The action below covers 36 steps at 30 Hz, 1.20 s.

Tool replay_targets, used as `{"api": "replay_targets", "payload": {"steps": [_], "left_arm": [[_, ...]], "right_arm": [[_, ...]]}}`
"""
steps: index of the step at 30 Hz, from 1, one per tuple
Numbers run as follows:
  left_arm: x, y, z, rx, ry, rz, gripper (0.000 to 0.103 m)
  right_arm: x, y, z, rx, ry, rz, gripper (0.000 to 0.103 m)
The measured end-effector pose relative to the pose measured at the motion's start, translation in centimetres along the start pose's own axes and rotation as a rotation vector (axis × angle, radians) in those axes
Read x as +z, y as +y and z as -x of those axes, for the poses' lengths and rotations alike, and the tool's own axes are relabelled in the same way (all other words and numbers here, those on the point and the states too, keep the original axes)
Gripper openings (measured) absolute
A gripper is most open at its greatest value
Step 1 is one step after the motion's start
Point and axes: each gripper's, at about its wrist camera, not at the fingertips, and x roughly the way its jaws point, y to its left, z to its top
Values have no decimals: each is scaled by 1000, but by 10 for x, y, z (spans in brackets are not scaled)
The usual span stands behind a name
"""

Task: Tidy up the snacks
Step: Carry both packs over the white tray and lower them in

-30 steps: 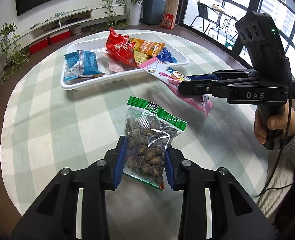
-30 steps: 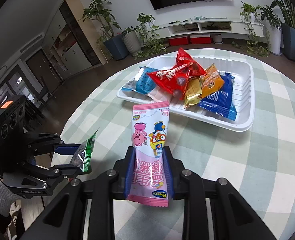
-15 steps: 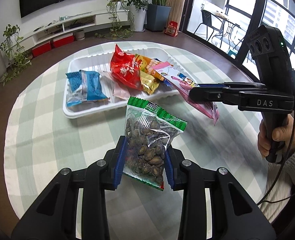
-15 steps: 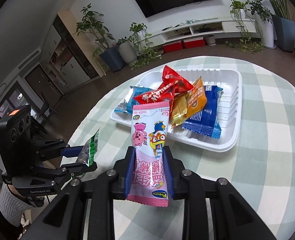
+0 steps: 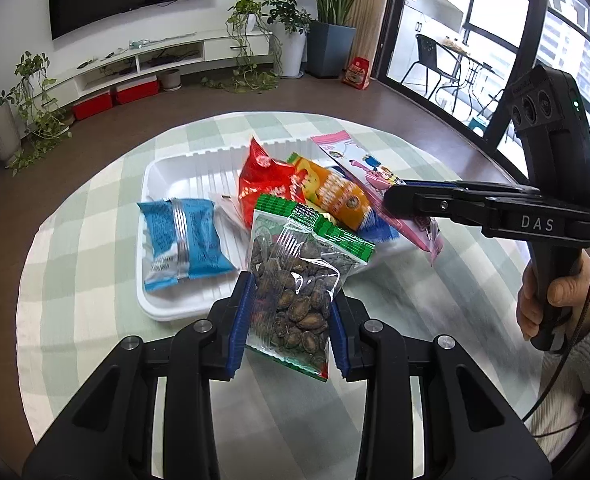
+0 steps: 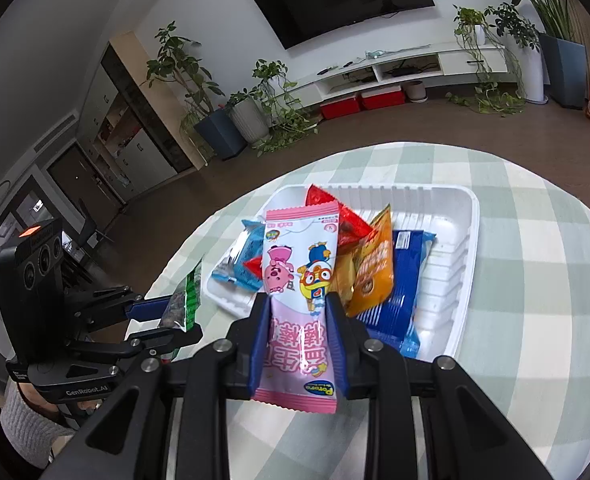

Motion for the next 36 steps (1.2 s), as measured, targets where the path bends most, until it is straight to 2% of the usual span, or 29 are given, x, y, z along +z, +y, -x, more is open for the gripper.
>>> {"api": "replay_targets", "payload": {"steps": [15, 36], "left_arm": [[31, 26, -25, 32, -6, 48, 32], [52, 42, -54, 111, -5, 70, 35]], "right_arm": [[30, -25, -29, -30, 4, -20, 31], [37, -28, -49, -98, 12, 12, 34]]}}
